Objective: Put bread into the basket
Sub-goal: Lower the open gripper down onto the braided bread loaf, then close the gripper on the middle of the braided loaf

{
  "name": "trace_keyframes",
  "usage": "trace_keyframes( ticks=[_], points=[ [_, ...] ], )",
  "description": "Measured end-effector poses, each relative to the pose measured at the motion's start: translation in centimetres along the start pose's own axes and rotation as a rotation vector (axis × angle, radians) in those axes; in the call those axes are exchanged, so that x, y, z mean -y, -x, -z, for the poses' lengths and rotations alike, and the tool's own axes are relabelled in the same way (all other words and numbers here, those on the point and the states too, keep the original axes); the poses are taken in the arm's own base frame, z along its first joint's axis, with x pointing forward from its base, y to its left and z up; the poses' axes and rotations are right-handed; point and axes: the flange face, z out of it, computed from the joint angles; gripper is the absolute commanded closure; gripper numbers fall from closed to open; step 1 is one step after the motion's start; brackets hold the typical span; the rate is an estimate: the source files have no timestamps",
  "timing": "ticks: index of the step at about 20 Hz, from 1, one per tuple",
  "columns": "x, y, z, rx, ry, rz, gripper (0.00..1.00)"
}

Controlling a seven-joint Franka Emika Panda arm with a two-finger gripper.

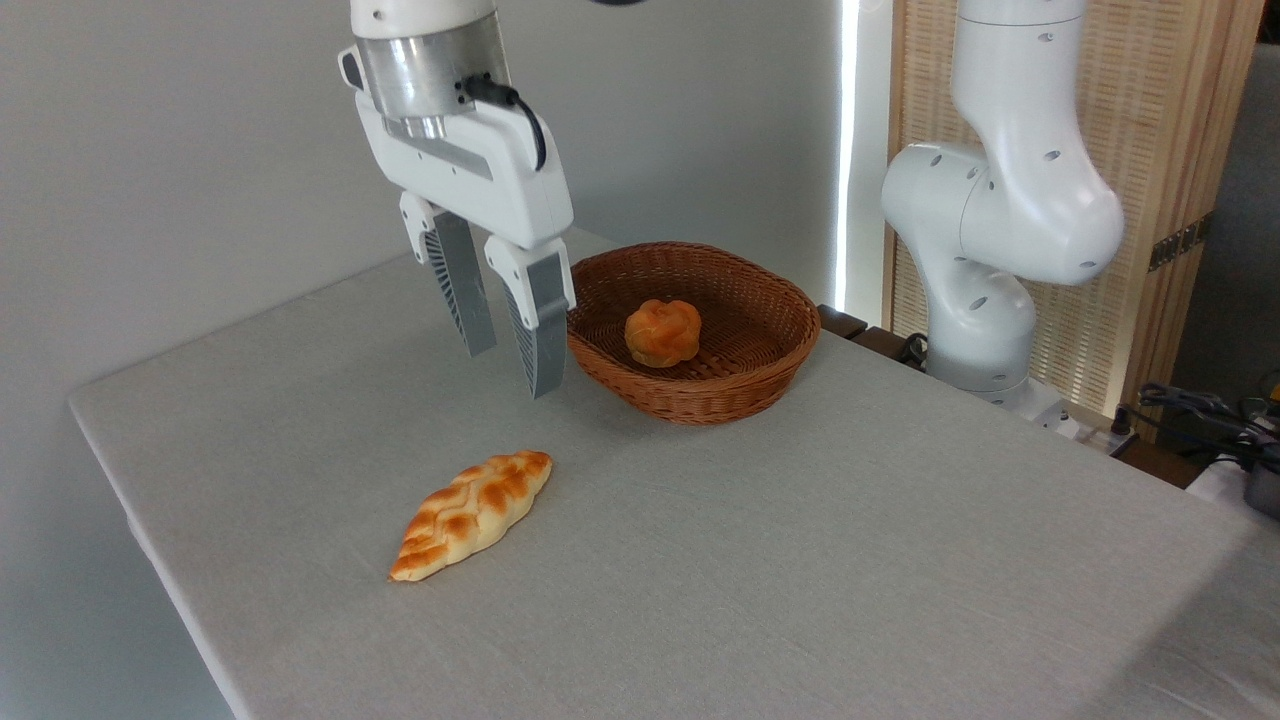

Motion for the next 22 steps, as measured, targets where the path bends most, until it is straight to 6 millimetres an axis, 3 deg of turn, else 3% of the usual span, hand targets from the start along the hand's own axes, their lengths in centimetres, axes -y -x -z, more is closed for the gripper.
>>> trace_keyframes(
  ticks=[5,10,15,19,20,22],
  points=[
    [0.0,-0.8,-3.5,-0.036,-0.025,0.066,0.0],
    [-3.0,-3.4,-8.4,-0.09,-0.053,0.155,0.0],
    [-4.1,-4.6,-13.9,-0.122,-0.06,0.168,0.0],
    [-5.1,-5.6,-16.5,-0.119,-0.052,0.157,0.0],
    [-5.1,-5.6,-16.9,-0.111,-0.057,0.149,0.03],
    [-5.1,-5.6,-17.6,-0.097,-0.069,0.138,0.39]
  ],
)
